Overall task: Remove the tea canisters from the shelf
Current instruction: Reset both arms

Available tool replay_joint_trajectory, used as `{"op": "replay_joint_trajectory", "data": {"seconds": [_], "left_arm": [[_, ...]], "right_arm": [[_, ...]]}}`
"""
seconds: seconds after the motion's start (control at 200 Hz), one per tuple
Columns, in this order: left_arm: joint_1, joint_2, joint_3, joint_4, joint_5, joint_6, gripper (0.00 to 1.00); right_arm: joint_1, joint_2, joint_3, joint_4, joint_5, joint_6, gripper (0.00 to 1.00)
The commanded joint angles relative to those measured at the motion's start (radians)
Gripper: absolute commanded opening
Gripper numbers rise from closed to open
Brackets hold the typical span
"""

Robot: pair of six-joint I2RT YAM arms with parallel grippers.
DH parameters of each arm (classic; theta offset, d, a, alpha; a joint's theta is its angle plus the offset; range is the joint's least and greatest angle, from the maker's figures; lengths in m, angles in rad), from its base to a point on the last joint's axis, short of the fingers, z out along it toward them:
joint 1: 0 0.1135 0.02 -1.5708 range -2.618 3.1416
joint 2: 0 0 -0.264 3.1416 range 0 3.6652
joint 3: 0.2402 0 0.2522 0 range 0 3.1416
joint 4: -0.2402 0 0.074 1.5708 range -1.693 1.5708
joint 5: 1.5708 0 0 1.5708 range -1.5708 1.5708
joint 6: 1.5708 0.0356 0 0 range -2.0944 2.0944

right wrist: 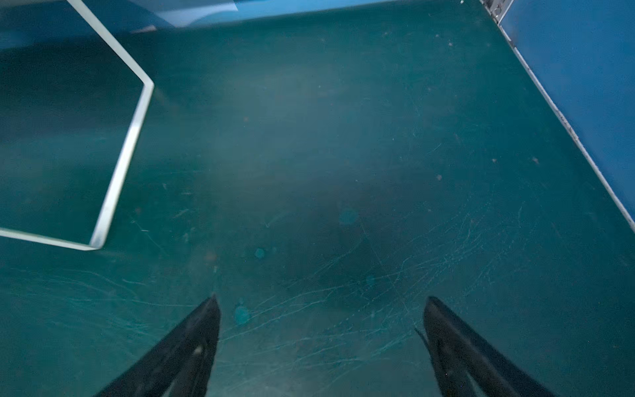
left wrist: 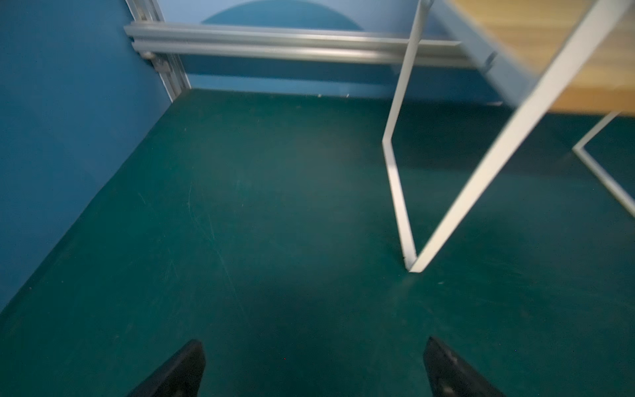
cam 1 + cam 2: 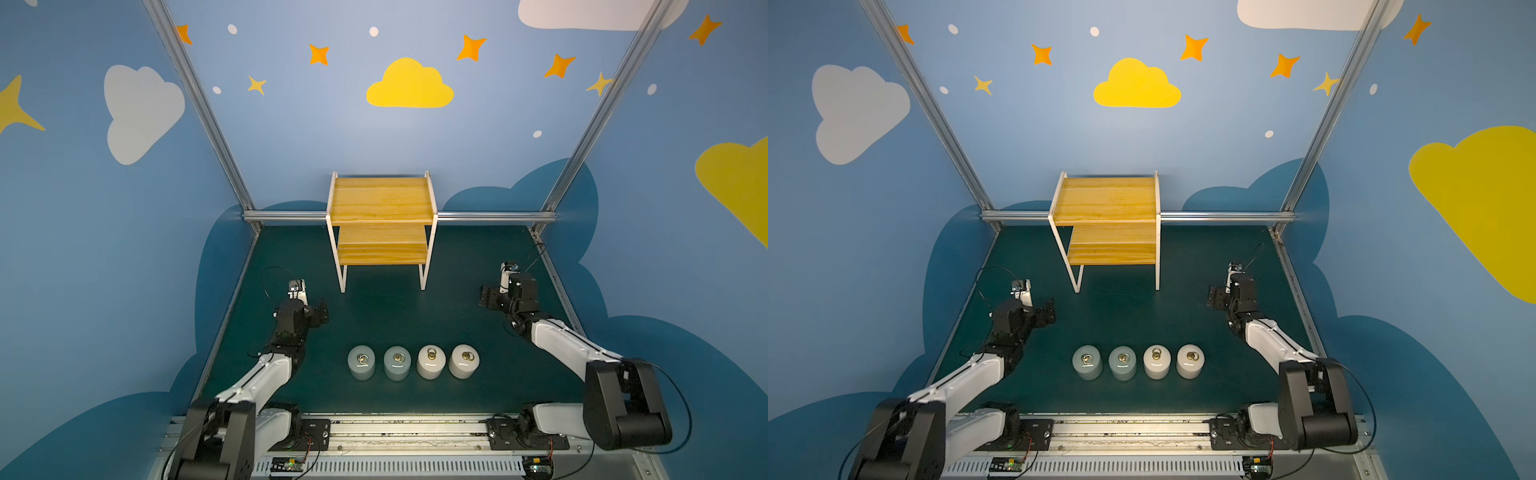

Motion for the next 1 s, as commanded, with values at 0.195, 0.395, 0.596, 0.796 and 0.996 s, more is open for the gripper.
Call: {"op": "replay_joint_trajectory", "data": {"seconds": [0.195, 0.395, 0.596, 0.796, 0.996], "left_arm": [[0.08, 0.353, 0.054, 0.445, 0.081, 0.033, 1.0], [0.081, 0.367, 0.038, 0.477, 0.1, 0.034, 1.0], [0.081, 0.367, 0.04, 0.471, 0.1, 0.035, 1.0], [0.077, 0.365, 0.037, 0.476, 0.094, 0.038, 1.0], [0.077, 0.365, 0.036, 0.477, 0.093, 0.038, 1.0]], "right_arm": [[-0.067, 0.145, -0.01, 0.22, -0.062, -0.153, 0.95], [-0.072, 0.129, -0.212, 0.584, -0.026, -0.118, 0.94], [-0.073, 0.154, -0.243, 0.681, -0.035, -0.131, 0.95], [-0.075, 0.178, -0.268, 0.771, -0.036, -0.129, 0.95], [-0.072, 0.179, -0.271, 0.776, -0.036, -0.133, 0.95]]}}
